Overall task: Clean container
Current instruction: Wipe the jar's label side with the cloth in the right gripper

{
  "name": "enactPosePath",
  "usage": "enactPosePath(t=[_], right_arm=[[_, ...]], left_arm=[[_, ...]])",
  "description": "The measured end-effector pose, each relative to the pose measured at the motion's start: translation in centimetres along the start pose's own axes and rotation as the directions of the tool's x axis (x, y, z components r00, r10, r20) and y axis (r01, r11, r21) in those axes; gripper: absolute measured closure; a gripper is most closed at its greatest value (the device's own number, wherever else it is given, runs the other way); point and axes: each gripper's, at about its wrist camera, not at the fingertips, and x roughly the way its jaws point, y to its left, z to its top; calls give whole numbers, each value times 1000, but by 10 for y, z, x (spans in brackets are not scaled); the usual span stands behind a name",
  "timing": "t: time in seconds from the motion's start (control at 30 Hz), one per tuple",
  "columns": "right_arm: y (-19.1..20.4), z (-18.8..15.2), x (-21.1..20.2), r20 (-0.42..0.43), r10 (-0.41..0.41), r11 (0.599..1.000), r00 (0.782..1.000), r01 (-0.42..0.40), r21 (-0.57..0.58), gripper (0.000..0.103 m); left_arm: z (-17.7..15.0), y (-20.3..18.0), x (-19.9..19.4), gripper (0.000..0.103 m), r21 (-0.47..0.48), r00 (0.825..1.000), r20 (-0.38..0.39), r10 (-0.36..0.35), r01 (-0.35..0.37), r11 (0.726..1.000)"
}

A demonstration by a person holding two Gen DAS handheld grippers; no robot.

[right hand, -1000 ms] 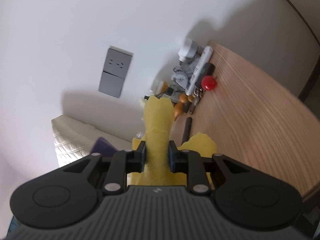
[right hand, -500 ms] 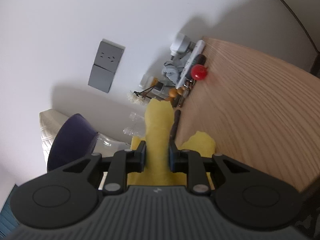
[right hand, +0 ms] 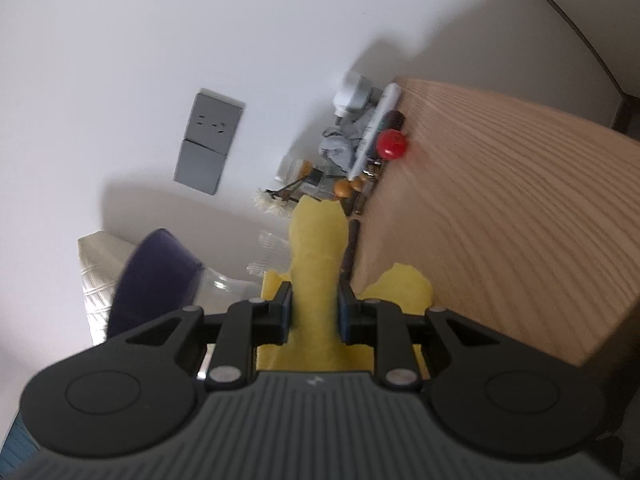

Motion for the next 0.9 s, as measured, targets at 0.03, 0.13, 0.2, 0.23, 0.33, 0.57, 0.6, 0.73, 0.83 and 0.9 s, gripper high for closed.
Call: enactPosePath(t=[0.03, 0.13, 0.2, 0.23, 0.33, 0.57, 0.6, 0.73, 0.83, 0.9], right_arm=[[5, 1, 0, 3, 17, 1000, 1000, -17, -12, 79], [9, -1, -2, 18, 43, 999, 999, -42, -24, 78], [3, -4, -3, 18, 15, 1000, 1000, -15, -19, 79], [-3, -4, -3, 13, -5, 1000, 1000, 5, -3, 79], [-13, -5, -4, -1, -38, 999, 999, 38, 35, 79], [7, 0, -3, 6, 29, 1000, 1000, -29, 0, 78], [5, -2, -3, 7, 17, 1000, 1000, -17, -3, 78], [-13, -5, -5, -9, -38, 998, 999, 38, 40, 79], [-7, -4, -4, -12, -34, 999, 999, 35, 29, 78], [2, -2, -4, -9, -5, 1000, 1000, 5, 19, 78]], left_arm=[[0, 0, 0, 32, 3, 1000, 0, -1, 1, 1000], [-1, -1, 0, 31, 9, 1000, 1, -2, 2, 1000], [-1, -2, 2, 31, 6, 1000, 3, 0, 0, 1000], [-1, -2, 2, 31, 7, 1000, 3, 2, -2, 1000], [-1, -3, 4, 31, 10, 1000, 4, 4, -4, 1000], [-2, -4, 6, 31, 17, 1000, 5, 3, -3, 1000], [-2, 2, 4, 31, 20, 1000, 6, -12, 12, 1000], [-4, 14, 0, 31, 18, 999, 11, -49, 49, 999], [-5, 10, -1, 31, 13, 999, 11, -51, 51, 999], [-6, 8, -2, 31, 11, 999, 11, -53, 53, 999]])
